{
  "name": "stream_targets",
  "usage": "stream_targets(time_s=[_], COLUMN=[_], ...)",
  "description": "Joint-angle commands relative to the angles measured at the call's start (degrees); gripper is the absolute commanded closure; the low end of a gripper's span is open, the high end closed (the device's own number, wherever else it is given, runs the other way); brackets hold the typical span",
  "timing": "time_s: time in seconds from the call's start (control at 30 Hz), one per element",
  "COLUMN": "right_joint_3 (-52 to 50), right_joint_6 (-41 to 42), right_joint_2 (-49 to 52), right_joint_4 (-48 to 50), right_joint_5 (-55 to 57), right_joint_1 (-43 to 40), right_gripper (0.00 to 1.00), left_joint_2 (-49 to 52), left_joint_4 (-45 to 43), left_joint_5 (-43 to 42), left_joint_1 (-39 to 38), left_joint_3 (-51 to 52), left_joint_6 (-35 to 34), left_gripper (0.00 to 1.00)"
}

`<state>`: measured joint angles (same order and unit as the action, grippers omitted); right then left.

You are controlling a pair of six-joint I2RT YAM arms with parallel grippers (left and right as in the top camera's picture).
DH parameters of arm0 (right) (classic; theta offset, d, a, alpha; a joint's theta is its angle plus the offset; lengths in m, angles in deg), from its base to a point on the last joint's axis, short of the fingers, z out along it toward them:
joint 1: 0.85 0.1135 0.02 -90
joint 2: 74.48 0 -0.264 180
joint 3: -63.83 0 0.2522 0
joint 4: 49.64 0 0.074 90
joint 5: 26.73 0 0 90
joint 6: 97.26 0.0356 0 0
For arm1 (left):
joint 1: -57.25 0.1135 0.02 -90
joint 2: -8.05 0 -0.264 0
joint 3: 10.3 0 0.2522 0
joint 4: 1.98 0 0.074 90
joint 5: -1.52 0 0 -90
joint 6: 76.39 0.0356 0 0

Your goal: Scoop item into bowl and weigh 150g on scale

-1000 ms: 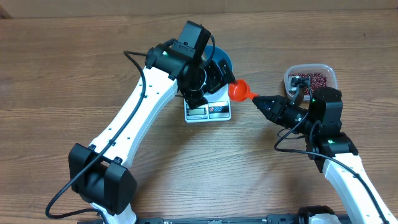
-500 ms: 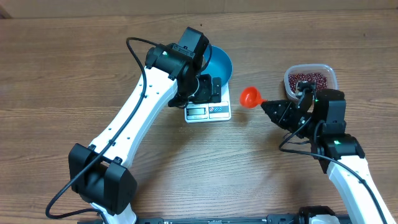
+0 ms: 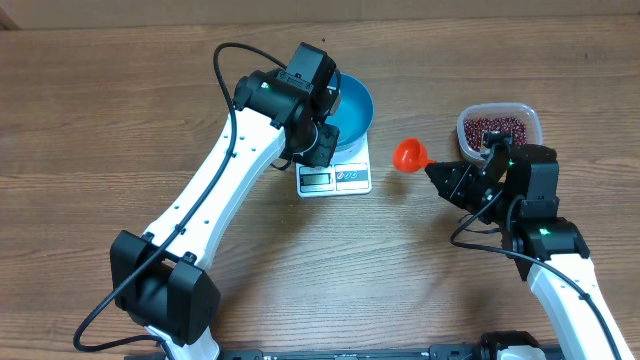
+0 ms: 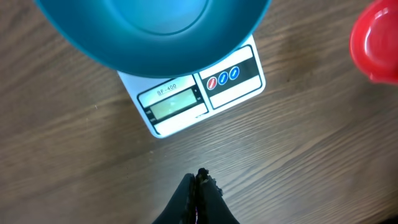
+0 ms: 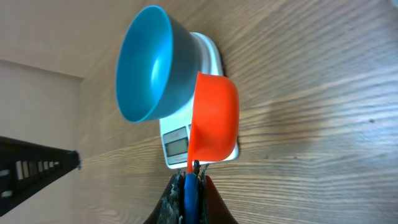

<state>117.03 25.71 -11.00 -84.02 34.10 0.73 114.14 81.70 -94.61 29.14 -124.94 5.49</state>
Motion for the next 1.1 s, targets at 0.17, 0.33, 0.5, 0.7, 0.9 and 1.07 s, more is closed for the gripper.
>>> stream_targets(time_s=[0.17, 0.33, 0.5, 0.7, 0.9, 1.07], right_joint_3=[2.0, 1.9, 1.9, 1.9, 1.9, 1.9], right_joint_6=[-0.5, -0.5, -0.5, -0.5, -0.5, -0.5], right_joint_2=[-0.9, -0.9, -0.9, -0.9, -0.9, -0.9], right_joint_4=[-0.8, -2.6, -3.3, -3.3, -3.3, -3.3], right_joint_5=[2.6, 2.6, 2.8, 3.1, 3.5, 3.7], right_joint_1=[-1.2, -3.1, -4.0, -4.0, -4.0, -4.0], right_gripper=[0.96, 0.96, 0.96, 0.96, 0.96, 0.96], left_joint_2=[-1.2, -1.2, -1.2, -1.2, -1.2, -1.2], left_joint_4=[-4.2, -10.5, -17.1, -22.9, -28.4, -31.2], left_joint_5=[0.5, 0.6, 1.5, 2.3, 2.3, 2.3], left_joint_1=[-2.3, -4.8, -6.4, -6.5, -6.5, -6.5], left_joint_3=[4.4, 10.2, 14.4, 17.7, 21.6, 23.5], left_joint_6=[14.5, 15.5, 15.9, 21.0, 25.2, 29.0], left_gripper=[0.95, 0.96, 0.96, 0.96, 0.95, 0.96])
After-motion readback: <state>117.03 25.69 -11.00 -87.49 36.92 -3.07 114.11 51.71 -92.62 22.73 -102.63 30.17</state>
